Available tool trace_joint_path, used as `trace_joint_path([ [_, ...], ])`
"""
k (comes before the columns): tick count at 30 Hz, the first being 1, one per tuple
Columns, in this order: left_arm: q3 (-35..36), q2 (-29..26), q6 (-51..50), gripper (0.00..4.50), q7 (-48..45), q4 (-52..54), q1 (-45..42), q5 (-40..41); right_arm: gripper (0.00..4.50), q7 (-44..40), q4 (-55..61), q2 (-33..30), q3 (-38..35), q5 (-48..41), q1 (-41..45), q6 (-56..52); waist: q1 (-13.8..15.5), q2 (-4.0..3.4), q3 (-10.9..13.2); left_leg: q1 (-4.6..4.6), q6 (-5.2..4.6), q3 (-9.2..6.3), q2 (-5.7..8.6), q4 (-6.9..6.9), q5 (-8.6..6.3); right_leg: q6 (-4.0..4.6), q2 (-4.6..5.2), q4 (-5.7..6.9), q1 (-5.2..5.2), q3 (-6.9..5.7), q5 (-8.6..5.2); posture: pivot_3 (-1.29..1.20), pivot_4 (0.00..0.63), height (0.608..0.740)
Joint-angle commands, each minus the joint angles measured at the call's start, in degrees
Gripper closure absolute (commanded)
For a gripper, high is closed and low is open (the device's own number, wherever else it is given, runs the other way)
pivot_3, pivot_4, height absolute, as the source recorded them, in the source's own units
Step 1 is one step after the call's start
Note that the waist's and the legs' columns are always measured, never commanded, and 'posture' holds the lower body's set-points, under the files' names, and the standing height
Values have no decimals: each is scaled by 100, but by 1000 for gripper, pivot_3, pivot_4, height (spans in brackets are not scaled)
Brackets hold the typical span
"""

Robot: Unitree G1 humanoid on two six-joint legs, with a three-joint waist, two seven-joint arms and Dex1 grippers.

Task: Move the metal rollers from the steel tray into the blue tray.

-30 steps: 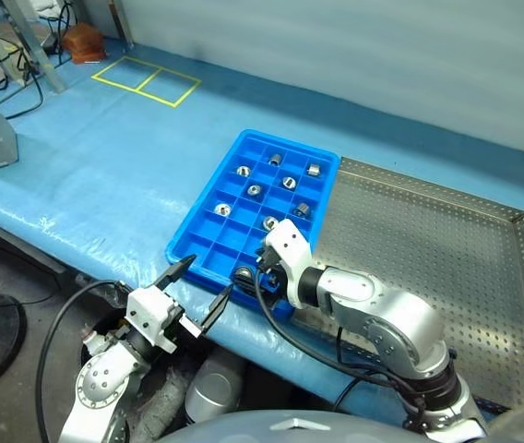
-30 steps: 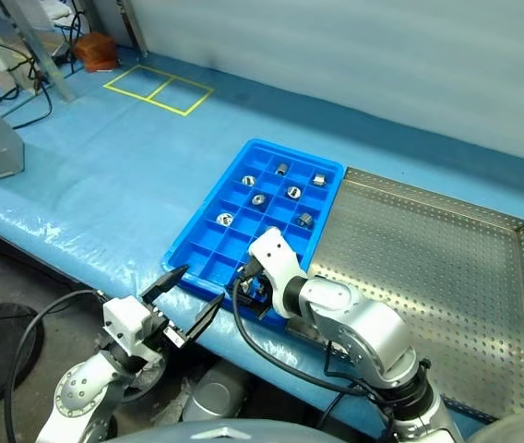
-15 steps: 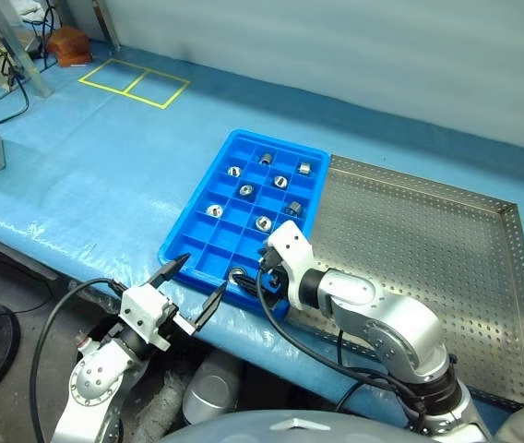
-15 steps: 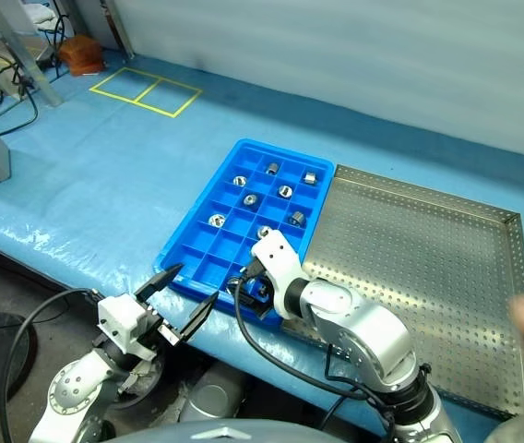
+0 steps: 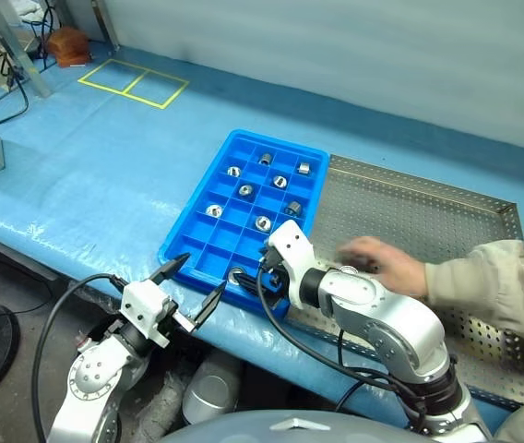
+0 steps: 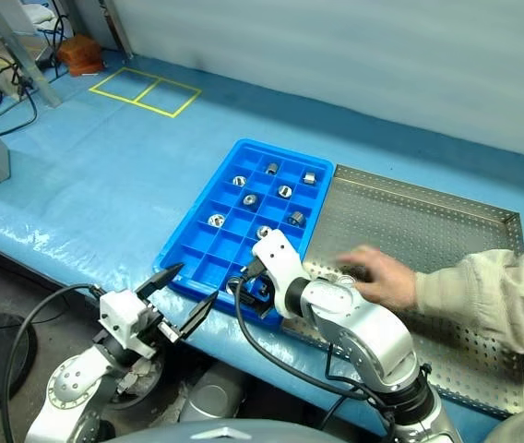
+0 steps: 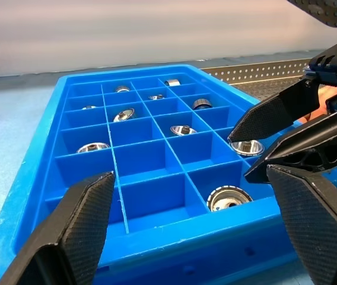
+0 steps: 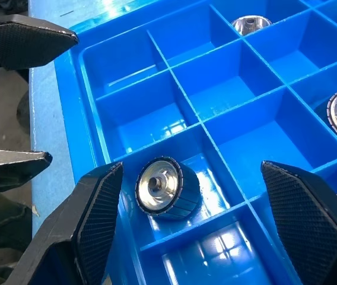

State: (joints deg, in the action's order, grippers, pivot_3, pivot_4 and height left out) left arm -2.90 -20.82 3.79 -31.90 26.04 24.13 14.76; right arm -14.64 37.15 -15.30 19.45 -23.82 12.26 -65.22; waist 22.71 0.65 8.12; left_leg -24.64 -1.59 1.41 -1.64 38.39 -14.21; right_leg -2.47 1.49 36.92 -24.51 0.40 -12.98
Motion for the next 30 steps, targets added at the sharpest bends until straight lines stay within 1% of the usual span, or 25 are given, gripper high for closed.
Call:
trace_joint_path([
  [1, 27, -38, -22, 0, -1, 320, -41, 81, 588, -25, 221, 18, -35, -3, 66, 151, -4, 0, 0, 0, 0, 0, 0, 0, 0, 0, 0, 0, 0, 0, 0, 421, 150, 740],
  [18, 104, -15, -153, 0, 178, 457, -90, -43, 588, -114, 168, -3, -7, 29, 130, 260, -138, 0, -1, 0, 0, -1, 0, 1, 0, 0, 0, 1, 8, 0, 0, 430, 150, 740],
  [21, 130, 27, -176, 0, 310, 474, -65, -97, 588, -129, 156, -11, 4, 30, 155, 271, -144, 0, -1, -1, 0, -2, 0, 1, 0, 0, 0, 1, 11, 0, 1, 432, 150, 740],
  [30, 103, 23, -120, 0, 322, 448, -86, -66, 588, -155, 142, 3, 9, 58, 174, 292, -144, 0, -1, 0, 0, -2, 0, 1, 0, 0, 0, 1, 8, 1, 1, 435, 150, 740],
])
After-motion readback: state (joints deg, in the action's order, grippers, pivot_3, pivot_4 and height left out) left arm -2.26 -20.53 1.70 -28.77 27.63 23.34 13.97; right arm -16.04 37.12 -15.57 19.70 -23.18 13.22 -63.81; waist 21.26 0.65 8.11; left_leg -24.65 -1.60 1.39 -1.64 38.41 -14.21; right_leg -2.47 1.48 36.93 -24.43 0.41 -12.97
